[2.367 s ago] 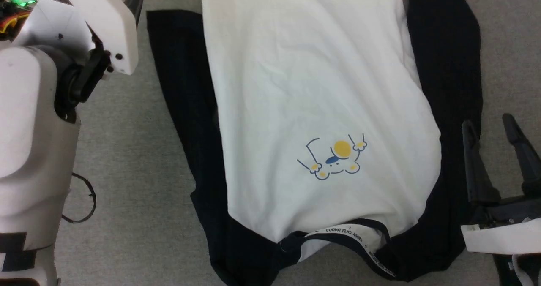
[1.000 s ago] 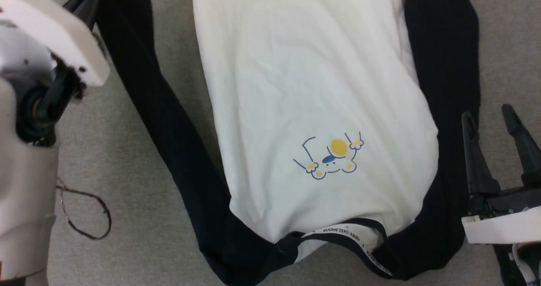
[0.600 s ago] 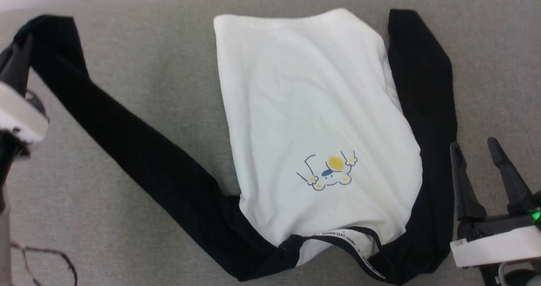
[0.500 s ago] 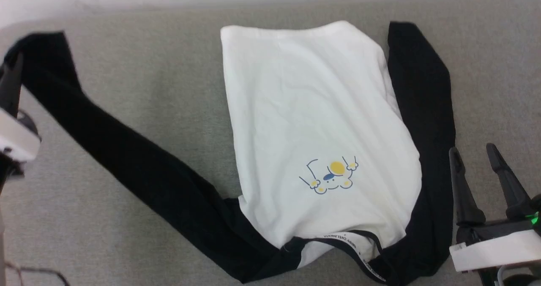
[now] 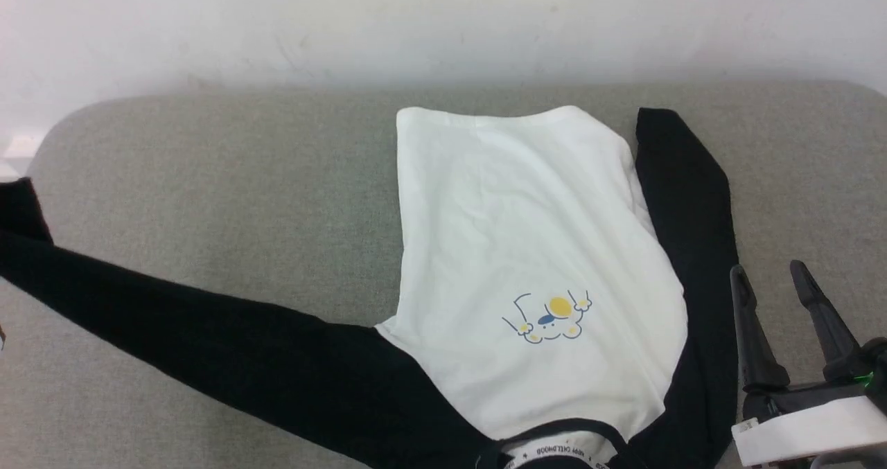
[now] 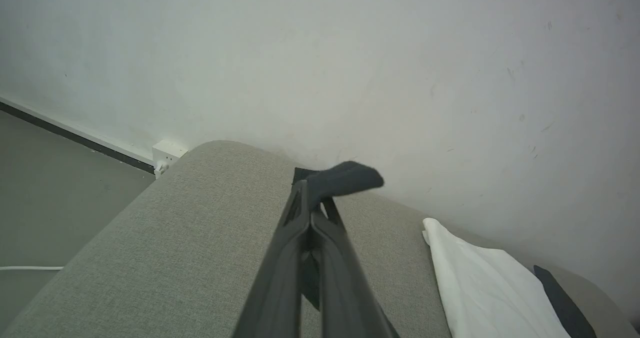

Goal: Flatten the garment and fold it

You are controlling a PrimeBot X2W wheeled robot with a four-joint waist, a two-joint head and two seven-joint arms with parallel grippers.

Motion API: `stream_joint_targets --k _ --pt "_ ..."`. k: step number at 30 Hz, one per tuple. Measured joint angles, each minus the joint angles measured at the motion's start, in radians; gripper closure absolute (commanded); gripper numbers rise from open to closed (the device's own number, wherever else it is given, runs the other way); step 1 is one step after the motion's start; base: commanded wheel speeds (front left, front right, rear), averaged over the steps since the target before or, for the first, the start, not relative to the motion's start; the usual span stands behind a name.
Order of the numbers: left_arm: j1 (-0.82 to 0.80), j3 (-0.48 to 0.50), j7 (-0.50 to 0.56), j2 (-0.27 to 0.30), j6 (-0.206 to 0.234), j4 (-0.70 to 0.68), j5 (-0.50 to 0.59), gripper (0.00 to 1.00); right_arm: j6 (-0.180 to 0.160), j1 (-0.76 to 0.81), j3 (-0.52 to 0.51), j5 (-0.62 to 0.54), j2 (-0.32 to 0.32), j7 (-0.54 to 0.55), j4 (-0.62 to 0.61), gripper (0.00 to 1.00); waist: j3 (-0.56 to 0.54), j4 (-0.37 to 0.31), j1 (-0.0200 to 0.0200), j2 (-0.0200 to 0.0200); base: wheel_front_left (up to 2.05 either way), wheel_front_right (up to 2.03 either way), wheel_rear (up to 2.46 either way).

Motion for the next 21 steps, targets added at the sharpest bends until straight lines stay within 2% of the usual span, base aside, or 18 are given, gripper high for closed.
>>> stream_joint_targets --k 4,9,16,19,21 --pt "0.011 0.006 -0.005 -0.002 -0.008 -0.014 -0.011 1.0 0.0 0.012 -0.002 -0.004 0.002 0.007 -0.011 0.0 -0.02 0.0 0.0 0.0 0.0 0.0 0.0" --pt "-0.005 -0.06 -0.005 -0.016 -0.018 -0.052 -0.007 1.0 0.0 0.016 -0.008 -0.005 0.003 0.014 -0.015 0.0 -0.03 -0.003 0.0001 -0.0002 0.0 0.0 0.0" --pt "-0.098 -0.27 0.019 -0.06 -0.024 -0.137 0.063 1.0 0.0 0.017 -0.059 -0.02 0.005 0.016 -0.049 0.0 -0.034 -0.014 0.0002 -0.0002 0.0 0.0 0.0" --pt "-0.158 -0.389 0.033 -0.103 -0.024 -0.163 0.109 1.0 0.0 0.014 -0.093 -0.02 0.005 0.018 -0.059 0.0 -0.03 -0.017 0.0002 -0.0002 0.0 0.0 0.0" --pt "-0.208 -0.486 0.033 -0.154 -0.024 -0.173 0.141 1.0 0.0 0.014 -0.114 -0.02 0.005 0.025 -0.063 0.0 -0.027 -0.018 0.0002 -0.0002 0.0 0.0 0.0"
